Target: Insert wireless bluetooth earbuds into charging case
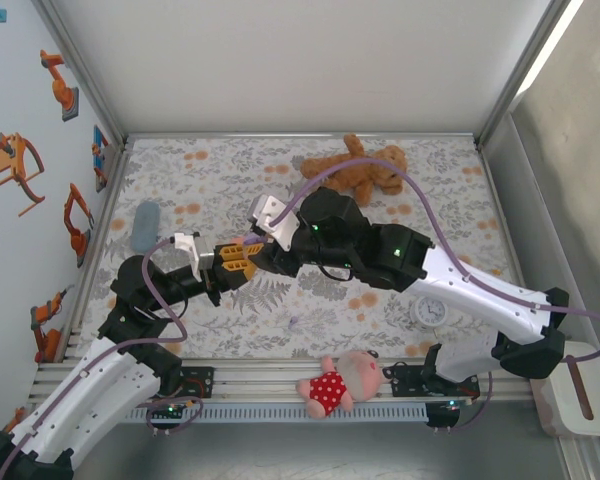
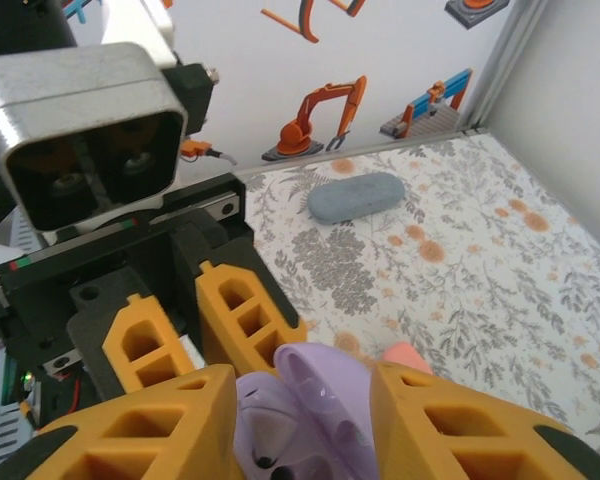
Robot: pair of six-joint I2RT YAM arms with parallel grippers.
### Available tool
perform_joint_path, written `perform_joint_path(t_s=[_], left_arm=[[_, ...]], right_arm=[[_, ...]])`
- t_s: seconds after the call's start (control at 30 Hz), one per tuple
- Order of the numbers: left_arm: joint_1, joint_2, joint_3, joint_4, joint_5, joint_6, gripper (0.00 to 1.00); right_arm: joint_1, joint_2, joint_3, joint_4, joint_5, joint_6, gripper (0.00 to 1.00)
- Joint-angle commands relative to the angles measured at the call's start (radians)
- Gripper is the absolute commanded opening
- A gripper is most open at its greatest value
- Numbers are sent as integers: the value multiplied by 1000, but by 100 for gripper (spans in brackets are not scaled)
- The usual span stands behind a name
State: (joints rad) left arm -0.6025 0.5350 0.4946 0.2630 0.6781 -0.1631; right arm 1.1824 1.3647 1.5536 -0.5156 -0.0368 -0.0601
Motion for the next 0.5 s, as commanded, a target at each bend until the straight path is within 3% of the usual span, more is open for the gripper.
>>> perform_joint_path(t_s=[0.0,0.13,0.47], left_arm=[[-7,-14,-6,22,18,5,1],[-8,-22,-9,15,17,5,1],[-10,-41,-11,9,18,2,1]], right_arm=[[2,-37,37,13,63,35,43],[0,-67,19,26,97,60,52],[-13,-119,-39,1,182,77,57]])
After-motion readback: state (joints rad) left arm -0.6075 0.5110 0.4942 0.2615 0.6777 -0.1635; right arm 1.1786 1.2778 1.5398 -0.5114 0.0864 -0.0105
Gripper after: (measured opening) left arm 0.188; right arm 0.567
